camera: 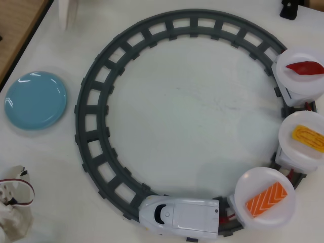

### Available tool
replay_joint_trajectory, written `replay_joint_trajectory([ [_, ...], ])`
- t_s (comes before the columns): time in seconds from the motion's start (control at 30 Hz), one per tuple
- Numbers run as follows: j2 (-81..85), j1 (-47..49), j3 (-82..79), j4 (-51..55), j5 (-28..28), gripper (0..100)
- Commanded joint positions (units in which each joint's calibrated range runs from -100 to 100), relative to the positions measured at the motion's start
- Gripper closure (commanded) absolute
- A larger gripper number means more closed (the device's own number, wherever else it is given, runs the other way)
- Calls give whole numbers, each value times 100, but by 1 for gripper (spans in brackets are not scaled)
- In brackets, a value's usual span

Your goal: Pick up the sushi from the Shinkansen and put it on the blue dish

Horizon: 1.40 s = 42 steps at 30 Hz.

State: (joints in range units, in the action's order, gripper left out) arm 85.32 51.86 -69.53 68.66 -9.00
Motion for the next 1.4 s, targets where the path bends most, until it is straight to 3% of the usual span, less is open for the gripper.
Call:
replay_joint_trajectory([
  [0.0, -9, 25, 28, -33, 27, 96],
  [0.37, -166, -54, 290, -118, 215, 95],
  [0.57, -1261, -89, 1038, -152, 236, 95],
  [1.03, -3684, -1383, 2905, -178, 351, 95],
  [1.2, -4107, -1788, 3175, 205, 330, 87],
  [1.37, -4488, -1885, 3365, 706, 304, 86],
])
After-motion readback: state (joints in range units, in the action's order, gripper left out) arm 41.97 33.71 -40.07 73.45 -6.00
